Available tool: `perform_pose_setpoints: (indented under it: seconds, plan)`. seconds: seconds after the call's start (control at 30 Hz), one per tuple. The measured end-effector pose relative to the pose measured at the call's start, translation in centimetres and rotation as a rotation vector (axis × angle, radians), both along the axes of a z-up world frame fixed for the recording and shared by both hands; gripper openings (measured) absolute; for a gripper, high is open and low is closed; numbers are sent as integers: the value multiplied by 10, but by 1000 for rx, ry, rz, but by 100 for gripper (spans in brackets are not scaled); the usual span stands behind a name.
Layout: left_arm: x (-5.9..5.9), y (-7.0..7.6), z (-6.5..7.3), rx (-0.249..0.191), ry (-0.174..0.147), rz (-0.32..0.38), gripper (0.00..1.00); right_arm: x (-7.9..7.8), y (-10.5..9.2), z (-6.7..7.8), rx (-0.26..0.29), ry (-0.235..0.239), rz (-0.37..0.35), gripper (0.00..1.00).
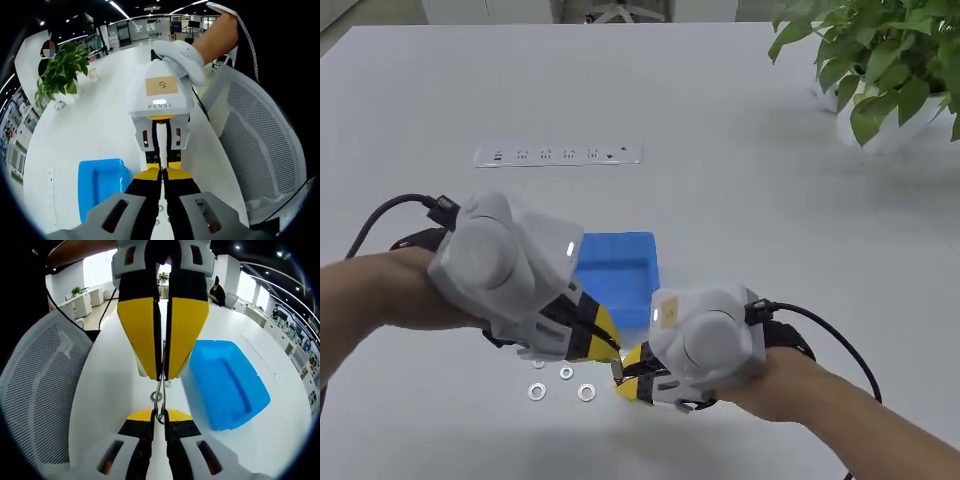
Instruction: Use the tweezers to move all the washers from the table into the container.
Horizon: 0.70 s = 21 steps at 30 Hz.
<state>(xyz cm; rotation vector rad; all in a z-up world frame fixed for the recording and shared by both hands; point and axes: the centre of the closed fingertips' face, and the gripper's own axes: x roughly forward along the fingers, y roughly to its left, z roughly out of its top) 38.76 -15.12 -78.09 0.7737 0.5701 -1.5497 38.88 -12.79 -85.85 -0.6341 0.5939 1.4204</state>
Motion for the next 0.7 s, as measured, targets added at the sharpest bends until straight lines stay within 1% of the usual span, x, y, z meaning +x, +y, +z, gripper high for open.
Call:
perform_pose_setpoints:
  seconds: [0.23, 0.4, 0.7]
  plan:
    - [2, 2, 13, -1, -7, -2, 6, 2, 2, 13, 6, -5, 2, 9]
    - [6, 3, 23, 3, -15, -3, 6, 7, 3, 23, 0, -11, -8, 9]
    - [14, 3, 41, -6, -35, -2, 6, 18, 2, 40, -2, -30, -15, 9]
